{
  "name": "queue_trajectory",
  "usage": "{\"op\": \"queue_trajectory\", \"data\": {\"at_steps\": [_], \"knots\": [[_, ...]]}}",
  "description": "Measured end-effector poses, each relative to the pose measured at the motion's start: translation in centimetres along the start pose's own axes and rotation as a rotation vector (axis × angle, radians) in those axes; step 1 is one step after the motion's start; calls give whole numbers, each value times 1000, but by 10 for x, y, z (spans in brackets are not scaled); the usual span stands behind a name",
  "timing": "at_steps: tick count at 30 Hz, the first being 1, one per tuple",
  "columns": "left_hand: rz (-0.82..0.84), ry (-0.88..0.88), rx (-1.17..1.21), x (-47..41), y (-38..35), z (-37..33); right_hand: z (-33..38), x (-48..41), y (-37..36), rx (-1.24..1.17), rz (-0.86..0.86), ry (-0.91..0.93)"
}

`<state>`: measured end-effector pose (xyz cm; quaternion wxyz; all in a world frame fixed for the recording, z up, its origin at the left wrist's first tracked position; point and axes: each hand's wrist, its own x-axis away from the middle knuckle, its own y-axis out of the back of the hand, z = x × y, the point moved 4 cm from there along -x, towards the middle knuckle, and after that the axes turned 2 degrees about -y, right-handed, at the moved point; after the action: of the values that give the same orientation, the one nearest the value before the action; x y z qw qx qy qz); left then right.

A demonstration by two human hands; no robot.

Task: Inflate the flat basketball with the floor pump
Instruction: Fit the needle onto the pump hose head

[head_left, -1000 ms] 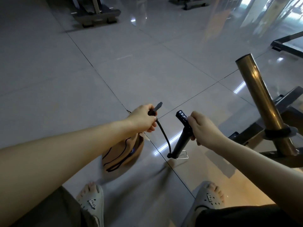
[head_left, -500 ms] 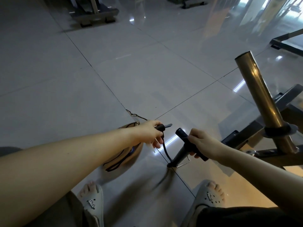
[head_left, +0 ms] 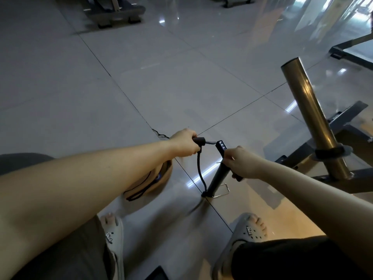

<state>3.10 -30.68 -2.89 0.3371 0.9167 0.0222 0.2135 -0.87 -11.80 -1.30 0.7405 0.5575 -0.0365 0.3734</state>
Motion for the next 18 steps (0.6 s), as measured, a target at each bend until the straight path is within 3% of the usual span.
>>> {"op": "queue_trajectory", "data": {"at_steps": [5, 10, 15, 18], "knots": [[63, -4, -72, 3, 1, -9, 5, -9, -2, 159, 24, 69], [-21, -70, -219, 12, 2, -18, 11, -4, 0, 286, -19, 144], [22, 29, -29, 14, 10, -13, 26, 2, 25, 325, -201, 213], [62, 109, 75, 28, 16, -8, 46, 4, 37, 260, -193, 320]]}}
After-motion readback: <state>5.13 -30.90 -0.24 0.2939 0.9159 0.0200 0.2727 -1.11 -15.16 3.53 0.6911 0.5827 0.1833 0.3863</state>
